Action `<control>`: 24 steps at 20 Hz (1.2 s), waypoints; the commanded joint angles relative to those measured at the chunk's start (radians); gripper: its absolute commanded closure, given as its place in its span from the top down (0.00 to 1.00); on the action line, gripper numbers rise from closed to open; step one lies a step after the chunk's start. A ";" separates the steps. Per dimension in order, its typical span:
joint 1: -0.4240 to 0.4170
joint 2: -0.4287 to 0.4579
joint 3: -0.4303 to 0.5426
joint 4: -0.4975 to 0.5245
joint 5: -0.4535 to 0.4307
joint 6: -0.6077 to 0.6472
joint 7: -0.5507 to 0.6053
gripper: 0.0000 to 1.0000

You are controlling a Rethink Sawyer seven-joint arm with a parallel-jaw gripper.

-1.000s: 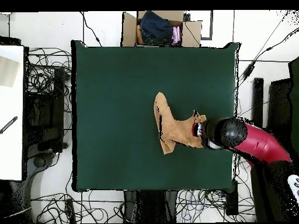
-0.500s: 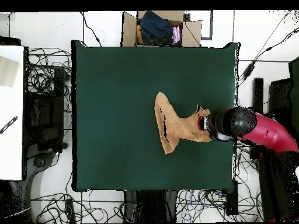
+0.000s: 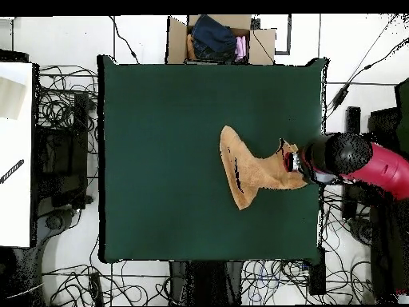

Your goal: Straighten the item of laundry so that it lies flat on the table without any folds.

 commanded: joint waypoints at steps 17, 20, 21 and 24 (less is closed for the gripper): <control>-0.033 0.055 0.078 -0.240 -0.058 0.231 -0.371 0.00; -0.021 0.008 0.059 -0.097 -0.041 0.121 -0.283 0.00; -0.015 -0.008 0.053 -0.041 -0.035 0.080 -0.246 0.00; 0.001 -0.045 0.036 0.080 -0.038 -0.033 -0.155 0.00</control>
